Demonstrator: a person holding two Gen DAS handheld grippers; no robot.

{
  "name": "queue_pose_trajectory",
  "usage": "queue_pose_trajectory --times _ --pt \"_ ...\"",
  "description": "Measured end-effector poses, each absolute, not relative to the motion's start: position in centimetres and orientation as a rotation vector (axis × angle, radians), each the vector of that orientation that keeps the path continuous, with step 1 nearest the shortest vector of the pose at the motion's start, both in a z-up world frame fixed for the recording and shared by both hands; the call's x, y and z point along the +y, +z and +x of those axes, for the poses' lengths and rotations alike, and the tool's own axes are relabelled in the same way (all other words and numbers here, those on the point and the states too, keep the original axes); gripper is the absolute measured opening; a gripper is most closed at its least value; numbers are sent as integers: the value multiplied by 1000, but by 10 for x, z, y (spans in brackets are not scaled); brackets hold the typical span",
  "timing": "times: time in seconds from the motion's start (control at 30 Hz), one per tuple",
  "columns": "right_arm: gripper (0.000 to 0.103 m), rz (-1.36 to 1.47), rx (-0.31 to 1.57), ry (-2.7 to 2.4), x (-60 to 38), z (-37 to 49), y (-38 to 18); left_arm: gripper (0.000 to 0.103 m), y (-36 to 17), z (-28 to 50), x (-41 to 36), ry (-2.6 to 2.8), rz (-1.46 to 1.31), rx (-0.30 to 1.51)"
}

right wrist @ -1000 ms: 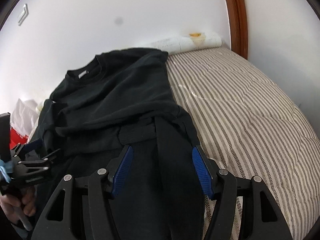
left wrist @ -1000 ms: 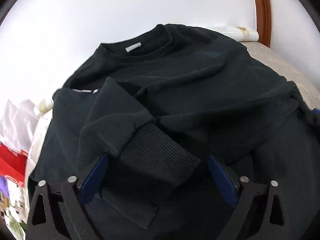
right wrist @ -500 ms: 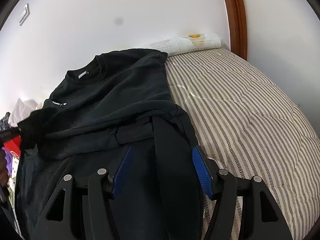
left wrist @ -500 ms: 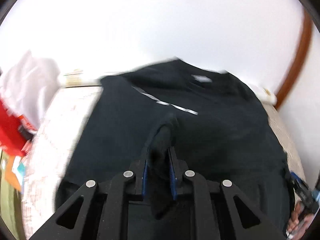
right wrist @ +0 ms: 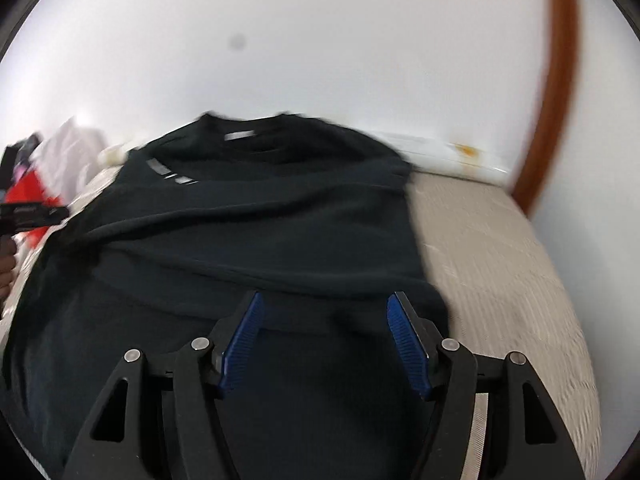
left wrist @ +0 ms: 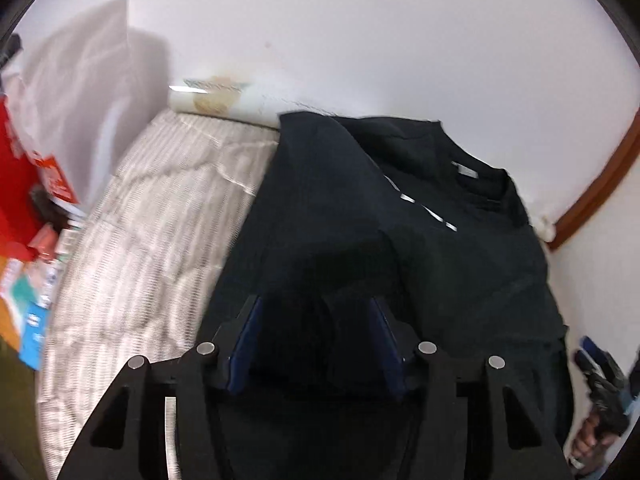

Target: Fold small clothes

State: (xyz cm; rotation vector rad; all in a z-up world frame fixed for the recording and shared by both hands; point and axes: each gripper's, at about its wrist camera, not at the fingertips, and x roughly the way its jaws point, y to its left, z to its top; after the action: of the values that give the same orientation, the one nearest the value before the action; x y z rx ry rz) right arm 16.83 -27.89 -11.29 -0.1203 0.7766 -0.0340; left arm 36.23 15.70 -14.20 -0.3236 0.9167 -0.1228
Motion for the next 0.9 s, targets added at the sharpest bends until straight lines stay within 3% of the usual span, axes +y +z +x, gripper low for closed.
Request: queue_pose_trajectory --times 0.23,0.33,0.37,0.4,0.43,0.47,0.57,0.8,0.9 --pt "64 -244 825 58 -223 211 -136 48 -163 384 142 -137 -353 970" --pt "62 -309 834 93 -203 225 -151 25 -163 390 139 -133 -346 965" --pt "57 -321 832 90 -199 229 -156 7 -160 390 139 -112 -336 951" --pt "53 -328 832 87 -196 233 -160 6 -158 390 141 -101 -332 937" --pt "42 -330 841 93 -194 238 -165 6 -155 389 143 -101 -336 922" --pt "24 -334 860 106 -191 242 -171 6 -151 389 146 -102 -344 908" --pt "5 -336 855 139 -190 241 -173 6 -138 385 154 -103 -347 865" --pt "5 -355 765 215 -189 204 -146 6 -138 393 153 -60 -281 864" --pt "13 -353 846 230 -191 206 -160 6 -144 393 150 -49 -267 874"
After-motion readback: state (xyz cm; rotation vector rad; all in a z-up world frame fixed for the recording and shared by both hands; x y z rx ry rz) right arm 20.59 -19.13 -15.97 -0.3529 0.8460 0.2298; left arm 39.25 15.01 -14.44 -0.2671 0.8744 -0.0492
